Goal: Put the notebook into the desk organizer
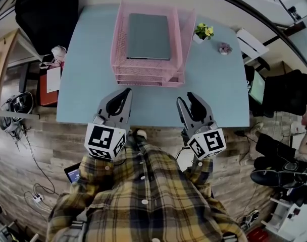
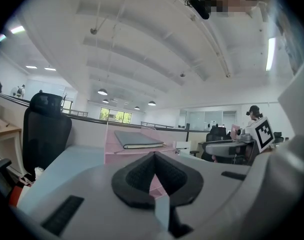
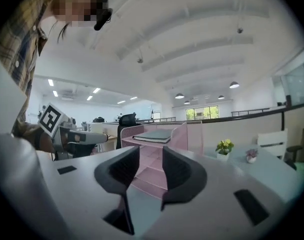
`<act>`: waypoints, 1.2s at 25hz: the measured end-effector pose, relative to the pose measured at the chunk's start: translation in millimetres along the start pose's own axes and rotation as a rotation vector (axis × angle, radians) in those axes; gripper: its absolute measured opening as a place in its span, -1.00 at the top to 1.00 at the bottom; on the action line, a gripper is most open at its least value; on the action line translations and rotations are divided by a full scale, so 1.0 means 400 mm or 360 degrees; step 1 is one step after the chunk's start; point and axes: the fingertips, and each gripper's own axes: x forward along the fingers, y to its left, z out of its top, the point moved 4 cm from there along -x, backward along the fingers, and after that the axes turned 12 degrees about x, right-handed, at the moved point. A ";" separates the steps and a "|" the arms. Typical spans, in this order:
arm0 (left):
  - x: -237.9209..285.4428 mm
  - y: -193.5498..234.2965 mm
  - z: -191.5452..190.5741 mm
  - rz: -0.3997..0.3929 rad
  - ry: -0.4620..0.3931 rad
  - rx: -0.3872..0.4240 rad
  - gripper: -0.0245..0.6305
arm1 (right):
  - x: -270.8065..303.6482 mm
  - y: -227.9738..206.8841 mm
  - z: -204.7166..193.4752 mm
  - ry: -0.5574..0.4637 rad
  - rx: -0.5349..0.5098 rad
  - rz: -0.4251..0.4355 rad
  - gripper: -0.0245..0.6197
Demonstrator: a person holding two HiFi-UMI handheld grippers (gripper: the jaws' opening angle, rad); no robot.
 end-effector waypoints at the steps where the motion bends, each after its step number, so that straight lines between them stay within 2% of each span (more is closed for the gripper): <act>1: 0.001 -0.001 -0.002 -0.0003 0.0002 0.0000 0.95 | -0.005 -0.005 -0.003 -0.0014 0.0042 -0.0019 0.48; 7: 0.005 -0.010 -0.013 -0.0022 0.0018 -0.0002 0.95 | -0.028 -0.020 -0.024 -0.0035 0.0106 -0.0105 0.65; 16: 0.002 -0.018 -0.030 -0.0027 0.0036 -0.0009 0.95 | -0.038 -0.021 -0.052 0.0012 0.0042 -0.0176 0.90; 30: -0.005 -0.006 -0.038 0.0002 0.0053 -0.0015 0.95 | -0.025 -0.021 -0.054 0.0039 0.0029 -0.0192 0.92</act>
